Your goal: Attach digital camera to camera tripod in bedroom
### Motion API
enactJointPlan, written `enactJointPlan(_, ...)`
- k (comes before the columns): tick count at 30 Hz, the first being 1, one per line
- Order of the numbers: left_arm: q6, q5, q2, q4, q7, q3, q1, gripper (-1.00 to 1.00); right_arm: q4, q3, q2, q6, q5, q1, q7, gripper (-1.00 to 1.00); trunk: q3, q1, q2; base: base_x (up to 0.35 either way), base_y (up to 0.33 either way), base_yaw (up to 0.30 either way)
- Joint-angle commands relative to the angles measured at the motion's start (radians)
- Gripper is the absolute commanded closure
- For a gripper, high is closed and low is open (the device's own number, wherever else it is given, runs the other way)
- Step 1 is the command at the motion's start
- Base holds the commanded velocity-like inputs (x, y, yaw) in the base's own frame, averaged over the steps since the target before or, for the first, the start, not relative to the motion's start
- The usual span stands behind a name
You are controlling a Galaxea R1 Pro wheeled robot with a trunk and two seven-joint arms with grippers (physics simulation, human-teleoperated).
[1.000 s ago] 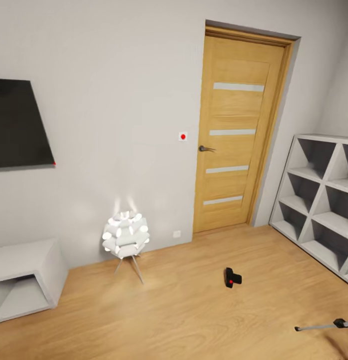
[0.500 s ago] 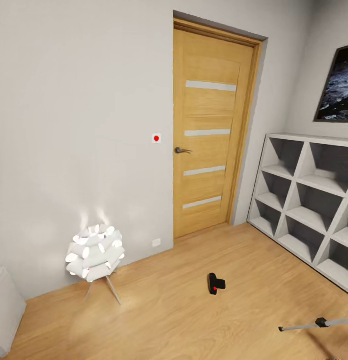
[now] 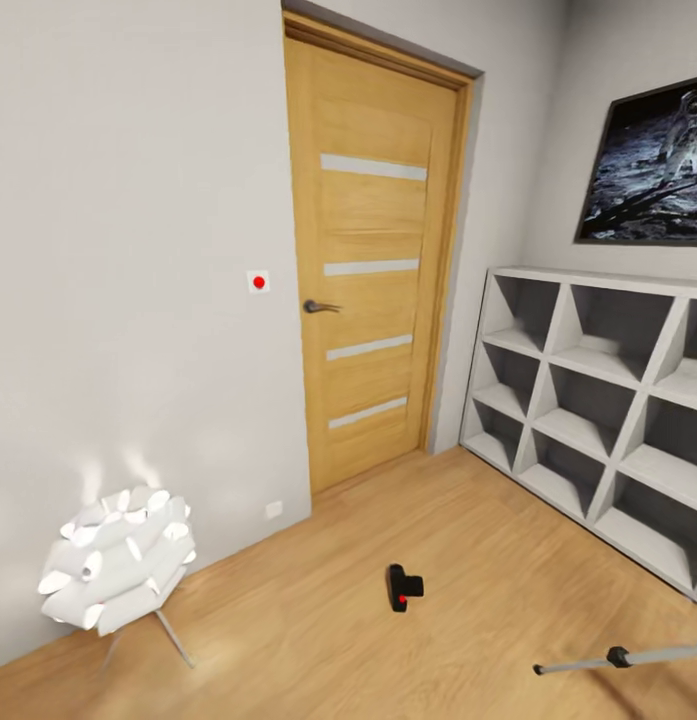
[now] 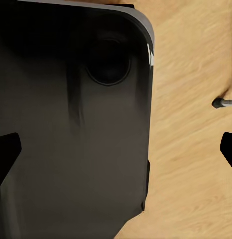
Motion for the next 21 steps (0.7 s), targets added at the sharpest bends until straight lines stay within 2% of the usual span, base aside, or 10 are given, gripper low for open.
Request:
enactJointPlan(1, -0.003, 0.008, 0.0, 0.0, 0.0, 0.001, 0.0, -1.0, 0.0, 0.001, -0.001, -0.003, 0.001, 0.0, 0.001, -1.0, -0.001, 0.001, 0.0, 0.323, 0.0, -0.04)
enactJointPlan(21, -0.003, 0.008, 0.0, 0.0, 0.0, 0.0, 0.0, -1.0, 0.0, 0.001, -0.002, -0.003, 0.001, 0.0, 0.003, -1.0, -0.001, 0.001, 0.0, 0.323, 0.0, -0.005)
